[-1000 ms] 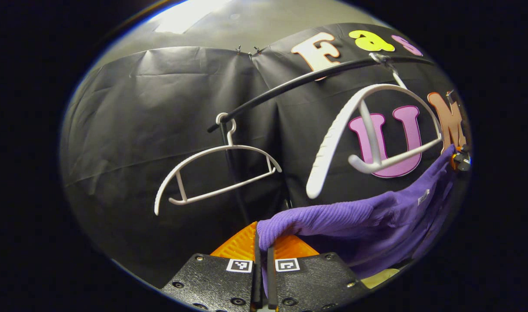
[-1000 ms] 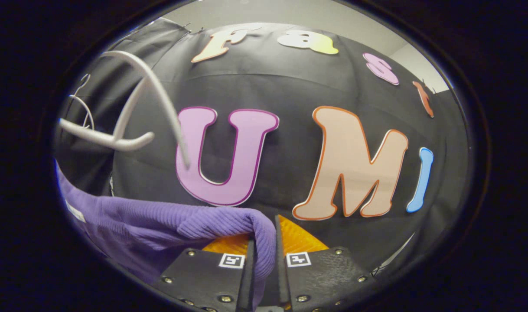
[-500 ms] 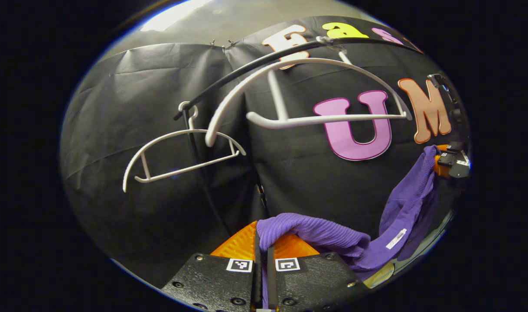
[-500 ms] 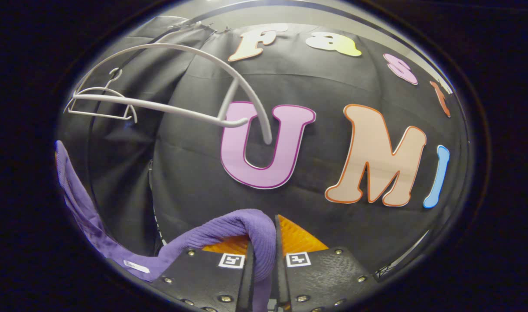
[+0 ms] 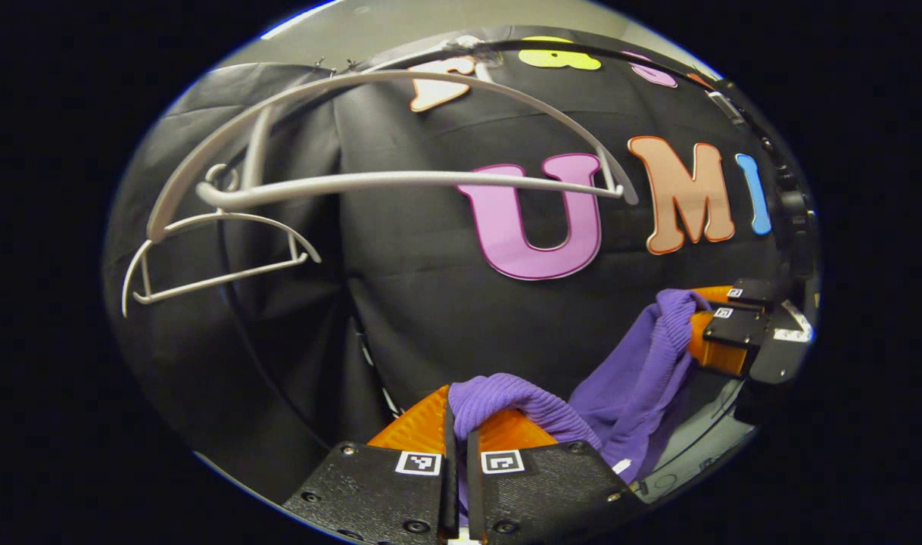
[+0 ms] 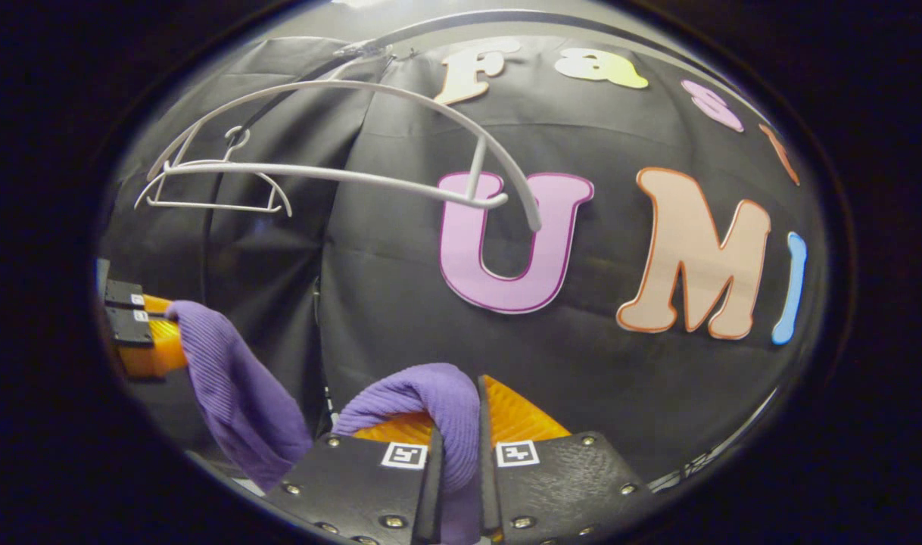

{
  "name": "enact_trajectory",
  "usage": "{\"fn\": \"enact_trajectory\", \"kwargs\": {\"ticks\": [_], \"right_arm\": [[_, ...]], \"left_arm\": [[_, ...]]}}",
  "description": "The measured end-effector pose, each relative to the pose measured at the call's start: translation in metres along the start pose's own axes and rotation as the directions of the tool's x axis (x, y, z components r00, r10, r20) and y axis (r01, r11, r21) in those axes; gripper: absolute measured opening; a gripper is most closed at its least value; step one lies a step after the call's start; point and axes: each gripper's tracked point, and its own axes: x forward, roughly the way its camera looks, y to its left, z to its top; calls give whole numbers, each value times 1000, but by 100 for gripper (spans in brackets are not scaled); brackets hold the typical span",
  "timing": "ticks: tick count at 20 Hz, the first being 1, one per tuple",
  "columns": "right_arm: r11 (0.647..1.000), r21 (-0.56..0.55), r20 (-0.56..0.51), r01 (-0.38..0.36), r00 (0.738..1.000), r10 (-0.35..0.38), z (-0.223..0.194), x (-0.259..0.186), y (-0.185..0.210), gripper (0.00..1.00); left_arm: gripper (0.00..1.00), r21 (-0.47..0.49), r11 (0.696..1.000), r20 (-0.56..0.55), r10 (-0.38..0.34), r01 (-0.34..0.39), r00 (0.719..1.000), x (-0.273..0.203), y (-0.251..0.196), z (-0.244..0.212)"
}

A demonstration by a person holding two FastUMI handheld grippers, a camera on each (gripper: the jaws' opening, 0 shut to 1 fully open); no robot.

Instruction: Grasp the clothes on the hanger with both hands and then place them into the laundry hamper below.

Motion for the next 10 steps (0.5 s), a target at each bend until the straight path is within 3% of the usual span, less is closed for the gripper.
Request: {"fn": "enact_trajectory", "kwargs": {"ticks": [5,10], "right_arm": [[999,31,-111,-13,994,17,-56,5,8,19],[999,42,-259,-20,965,30,-133,7,14,19]], "left_arm": [[5,-82,992,-102,-106,98,989,23,-39,-40],[6,-145,978,-247,-185,153,951,40,-66,-107]]}}
